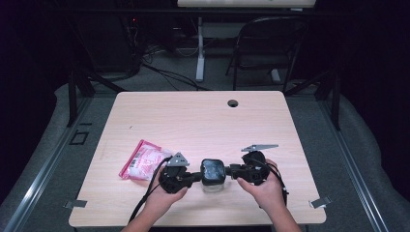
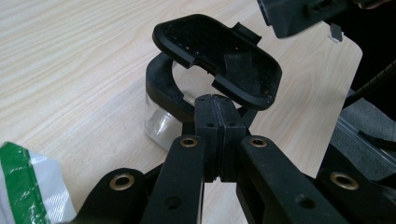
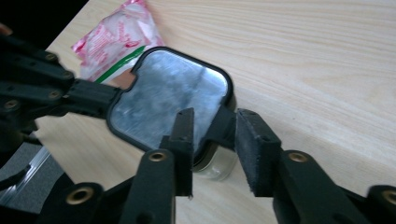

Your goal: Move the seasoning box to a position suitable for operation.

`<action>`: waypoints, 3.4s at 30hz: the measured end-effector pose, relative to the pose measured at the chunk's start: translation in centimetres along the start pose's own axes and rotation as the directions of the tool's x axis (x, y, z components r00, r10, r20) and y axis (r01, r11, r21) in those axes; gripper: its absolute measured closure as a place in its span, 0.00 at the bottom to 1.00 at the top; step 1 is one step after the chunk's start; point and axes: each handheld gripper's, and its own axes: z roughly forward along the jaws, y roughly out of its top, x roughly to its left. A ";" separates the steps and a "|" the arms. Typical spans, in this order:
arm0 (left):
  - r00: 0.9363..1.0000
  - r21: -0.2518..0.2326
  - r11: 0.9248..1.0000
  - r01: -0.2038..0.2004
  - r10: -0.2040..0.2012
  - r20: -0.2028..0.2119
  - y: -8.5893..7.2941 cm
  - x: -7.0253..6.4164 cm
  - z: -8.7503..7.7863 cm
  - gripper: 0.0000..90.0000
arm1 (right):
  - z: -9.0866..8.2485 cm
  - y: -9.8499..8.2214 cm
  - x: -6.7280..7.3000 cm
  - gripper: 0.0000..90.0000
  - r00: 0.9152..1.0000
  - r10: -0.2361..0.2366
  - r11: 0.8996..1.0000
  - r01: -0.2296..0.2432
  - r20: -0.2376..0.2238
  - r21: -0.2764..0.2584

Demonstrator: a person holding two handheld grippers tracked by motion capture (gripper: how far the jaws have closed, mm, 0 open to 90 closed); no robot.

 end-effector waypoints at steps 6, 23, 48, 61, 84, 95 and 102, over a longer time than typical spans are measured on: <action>1.000 -0.006 1.000 -0.007 0.007 0.006 0.6 -0.1 0.0 0.98 | -0.4 -0.4 1.1 0.65 0.996 -0.088 0.996 0.088 -0.002 0.014; 1.000 -0.046 0.999 0.012 -0.012 -0.002 1.6 -0.6 0.1 0.79 | 0.4 -1.5 3.0 0.46 0.968 -0.252 0.968 0.252 0.008 -0.003; 0.995 -0.011 1.000 -0.005 0.004 -0.098 0.8 -0.3 1.5 0.65 | 0.5 -1.5 3.4 0.47 0.969 -0.243 0.969 0.244 0.041 -0.035; 0.995 -0.012 1.000 0.000 -0.001 -0.099 0.7 -0.2 1.6 0.65 | -0.5 -1.4 2.7 0.47 0.977 -0.213 0.975 0.214 0.033 -0.053; 0.995 -0.015 1.000 -0.005 0.004 -0.099 0.6 -0.2 1.6 0.65 | -2.9 -1.4 0.8 0.48 0.989 -0.141 0.986 0.145 0.050 -0.078; 0.995 -0.015 1.000 -0.004 0.003 -0.098 0.6 -0.2 1.6 0.65 | -3.4 -1.3 0.3 0.50 0.991 -0.124 0.991 0.126 0.051 -0.052; 0.995 -0.015 1.000 -0.004 0.002 -0.098 0.6 -0.2 1.6 0.65 | -3.5 -1.3 0.3 0.53 0.991 -0.122 0.991 0.124 0.054 -0.046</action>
